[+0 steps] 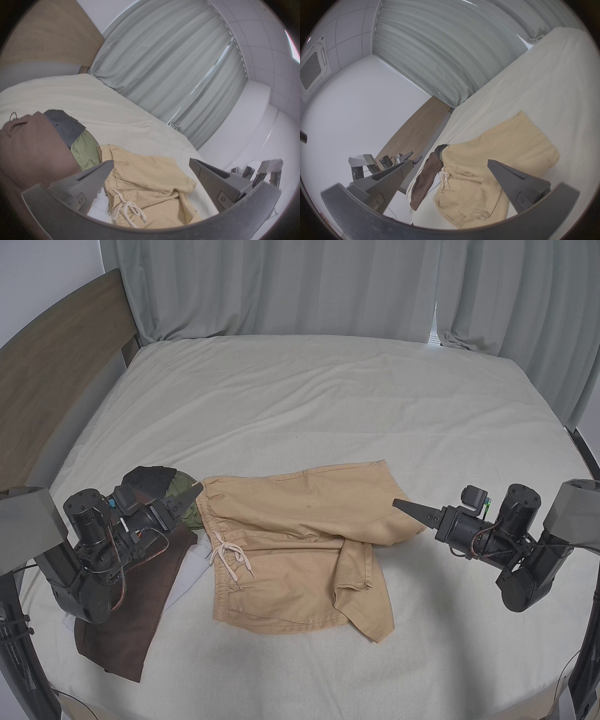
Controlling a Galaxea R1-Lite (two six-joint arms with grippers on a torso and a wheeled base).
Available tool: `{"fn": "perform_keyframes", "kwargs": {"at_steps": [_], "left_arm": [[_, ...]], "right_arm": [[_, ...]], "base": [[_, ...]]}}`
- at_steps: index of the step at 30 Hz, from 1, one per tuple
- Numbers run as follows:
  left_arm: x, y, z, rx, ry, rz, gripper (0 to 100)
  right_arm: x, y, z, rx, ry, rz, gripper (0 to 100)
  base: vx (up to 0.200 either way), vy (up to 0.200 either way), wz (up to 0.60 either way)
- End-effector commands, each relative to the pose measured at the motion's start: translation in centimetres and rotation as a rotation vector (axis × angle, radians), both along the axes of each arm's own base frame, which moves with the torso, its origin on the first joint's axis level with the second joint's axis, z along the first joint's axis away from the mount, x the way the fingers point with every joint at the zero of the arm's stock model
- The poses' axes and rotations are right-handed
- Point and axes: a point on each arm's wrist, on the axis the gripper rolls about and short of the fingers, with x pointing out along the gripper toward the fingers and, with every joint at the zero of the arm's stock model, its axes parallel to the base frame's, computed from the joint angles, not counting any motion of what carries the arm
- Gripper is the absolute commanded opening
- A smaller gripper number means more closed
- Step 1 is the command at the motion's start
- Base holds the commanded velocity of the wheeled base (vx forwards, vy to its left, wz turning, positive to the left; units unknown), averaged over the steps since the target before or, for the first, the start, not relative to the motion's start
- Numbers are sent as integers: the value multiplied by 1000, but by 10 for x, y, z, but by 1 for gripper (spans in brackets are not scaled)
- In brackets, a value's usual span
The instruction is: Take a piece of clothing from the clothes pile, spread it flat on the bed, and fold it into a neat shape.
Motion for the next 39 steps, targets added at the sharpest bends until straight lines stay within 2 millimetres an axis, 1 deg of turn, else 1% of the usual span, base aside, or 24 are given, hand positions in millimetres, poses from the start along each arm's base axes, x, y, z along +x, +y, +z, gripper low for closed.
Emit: {"fn": "perform_keyframes", "kwargs": {"at_steps": [1, 4, 9, 12, 14, 17, 18, 24, 26, 29, 31, 33, 36, 38, 39], "left_arm": [[-7, 1, 2, 28, -10, -9, 100], [-15, -1, -5, 114, -16, -37, 100], [-25, -1, -13, 181, -8, -73, 100], [-24, -1, -13, 187, -10, -75, 100], [-25, -1, -13, 186, -11, -75, 100], [-25, -1, -12, 186, -13, -74, 100], [-25, -1, -13, 186, -11, -75, 100], [-24, -1, -12, 185, -14, -74, 100], [-24, -1, -12, 185, -14, -74, 100], [-24, -1, -12, 185, -14, -74, 100], [-24, -1, -12, 185, -14, -74, 100], [-24, 0, -12, 185, -13, -70, 100], [-24, -1, -11, 185, -18, -72, 100], [-24, -1, -12, 185, -13, -73, 100], [-24, -1, -13, 185, -12, -77, 100]], "right_arm": [[-9, 8, -5, -7, 31, 28, 100], [-15, 14, -17, -21, 83, 48, 100], [-20, 24, -31, -36, 134, 75, 100], [-20, 27, -40, -45, 157, 58, 100], [-19, 31, -52, -58, 188, 46, 100], [-20, 35, -60, -67, 212, 53, 100], [-20, 36, -66, -73, 228, 58, 100], [-20, 36, -90, -93, 297, 58, 100], [-20, 36, -91, -94, 299, 58, 100], [-20, 37, -102, -104, 327, 59, 100], [-19, 37, -104, -105, 330, 59, 100], [-18, 37, -113, -109, 351, 57, 100], [-18, 38, -114, -108, 358, 56, 100], [-18, 42, -113, -106, 355, 54, 100], [-16, 47, -113, -97, 354, 41, 100]], "base": [[0, 0, 0], [0, 0, 0], [0, 0, 0], [0, 0, 0], [0, 0, 0], [0, 0, 0], [0, 0, 0], [0, 0, 0], [0, 0, 0], [0, 0, 0], [0, 0, 0], [0, 0, 0], [0, 0, 0], [0, 0, 0], [0, 0, 0]]}}
